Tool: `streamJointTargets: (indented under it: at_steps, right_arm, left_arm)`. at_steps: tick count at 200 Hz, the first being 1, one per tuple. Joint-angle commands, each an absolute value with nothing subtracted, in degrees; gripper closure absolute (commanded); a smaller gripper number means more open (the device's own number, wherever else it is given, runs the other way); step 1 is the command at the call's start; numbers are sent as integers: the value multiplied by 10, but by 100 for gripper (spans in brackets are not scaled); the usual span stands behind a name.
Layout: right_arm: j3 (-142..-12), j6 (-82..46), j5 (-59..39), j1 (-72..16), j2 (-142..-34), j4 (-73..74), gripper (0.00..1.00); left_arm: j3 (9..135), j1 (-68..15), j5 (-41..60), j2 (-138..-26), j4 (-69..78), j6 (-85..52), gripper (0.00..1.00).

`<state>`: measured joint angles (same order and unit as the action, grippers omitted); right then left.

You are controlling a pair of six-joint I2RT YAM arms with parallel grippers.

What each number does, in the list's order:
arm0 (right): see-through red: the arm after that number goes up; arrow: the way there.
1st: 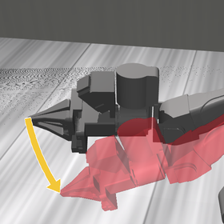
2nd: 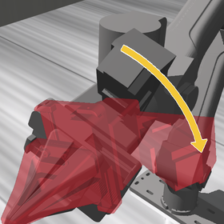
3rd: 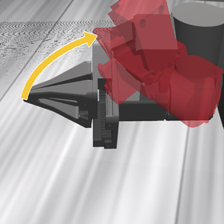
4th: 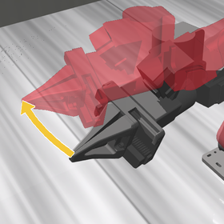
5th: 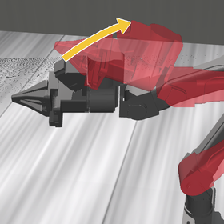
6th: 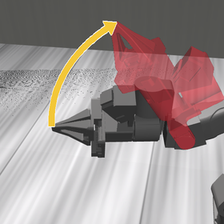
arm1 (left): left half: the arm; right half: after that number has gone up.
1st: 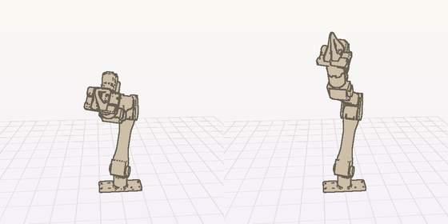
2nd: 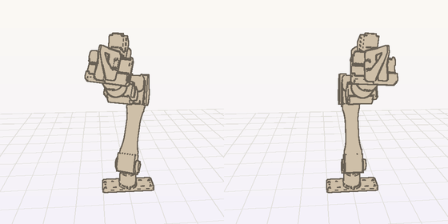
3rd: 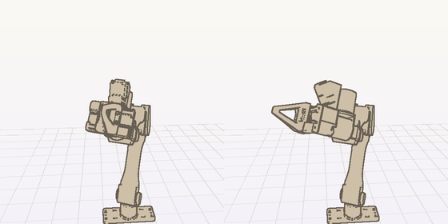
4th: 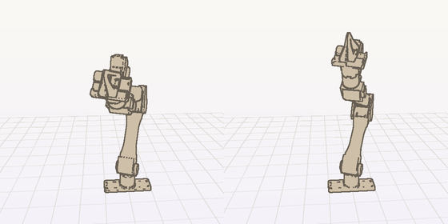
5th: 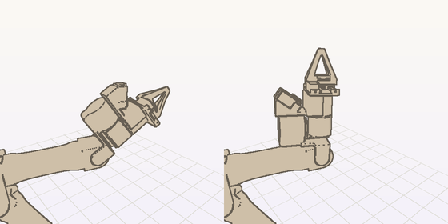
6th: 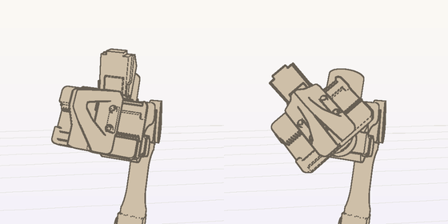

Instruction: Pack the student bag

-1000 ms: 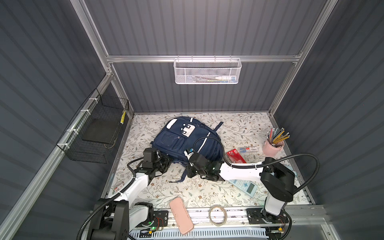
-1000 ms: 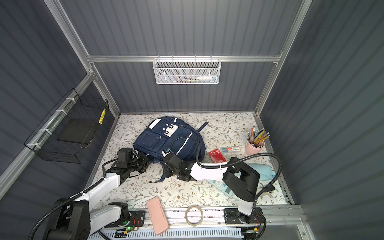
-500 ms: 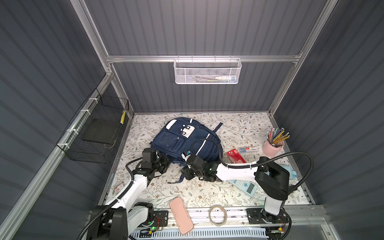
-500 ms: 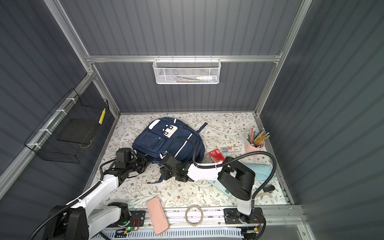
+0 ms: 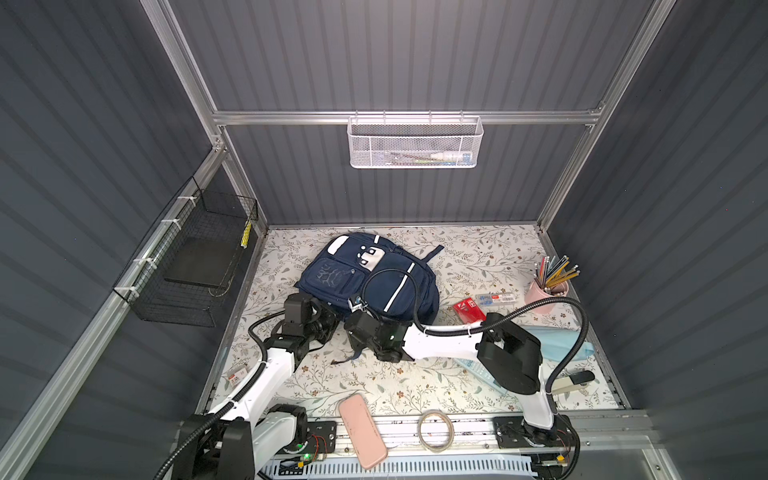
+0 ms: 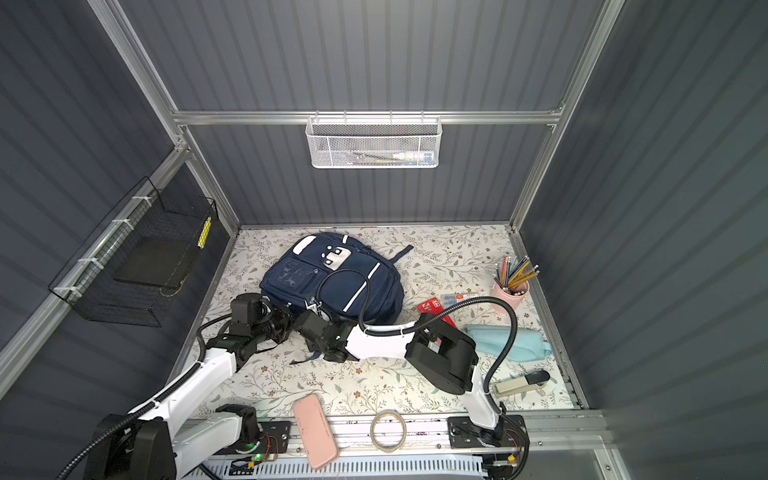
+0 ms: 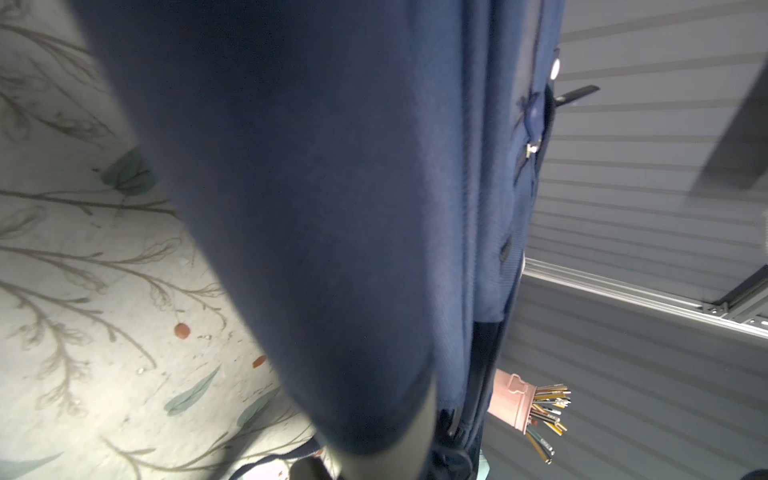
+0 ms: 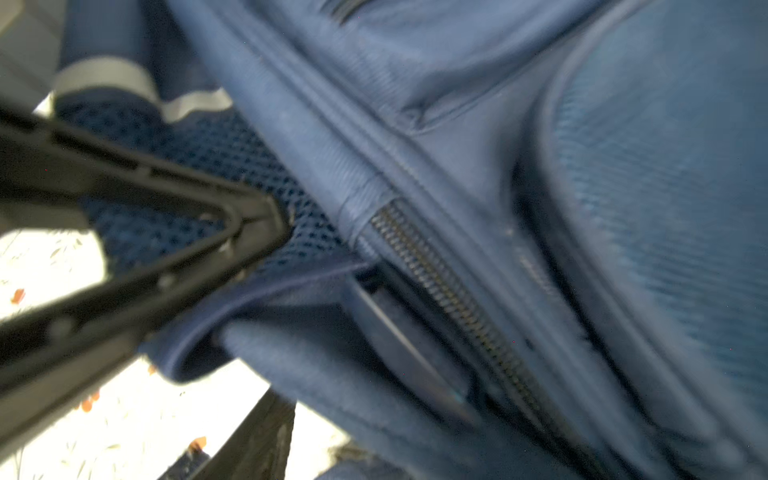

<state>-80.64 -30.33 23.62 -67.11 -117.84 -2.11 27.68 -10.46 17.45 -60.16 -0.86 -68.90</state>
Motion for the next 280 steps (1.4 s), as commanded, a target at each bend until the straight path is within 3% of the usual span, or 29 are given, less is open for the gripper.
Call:
streamJointTargets:
  at_steps: [1, 12, 30, 48, 165, 239, 280]
  right_arm:
    - [-832, -304, 286, -636, -1193, 22, 46]
    - [-829, -295, 263, -636, -1192, 36, 57]
    - [-814, -294, 253, -635, -1185, 35, 86]
    - [-750, -299, 230, -630, -1149, 66, 100]
    - [-538, -305, 146, -611, -966, -39, 100]
    - [-443, -240, 30, -435, -889, -66, 100]
    - [-478, -212, 29, -411, -883, -124, 100]
  left_arm:
    - [278, -122, 249, -569, 0, -707, 100]
    - [272, -122, 253, -566, 5, -711, 100]
    - [268, -122, 256, -570, 9, -710, 100]
    - [263, -122, 262, -578, 17, -710, 100]
    - [252, -82, 243, -603, 3, -663, 100]
    - [267, -66, 257, -623, 3, -647, 100]
    - [274, -65, 236, -648, 9, -631, 100]
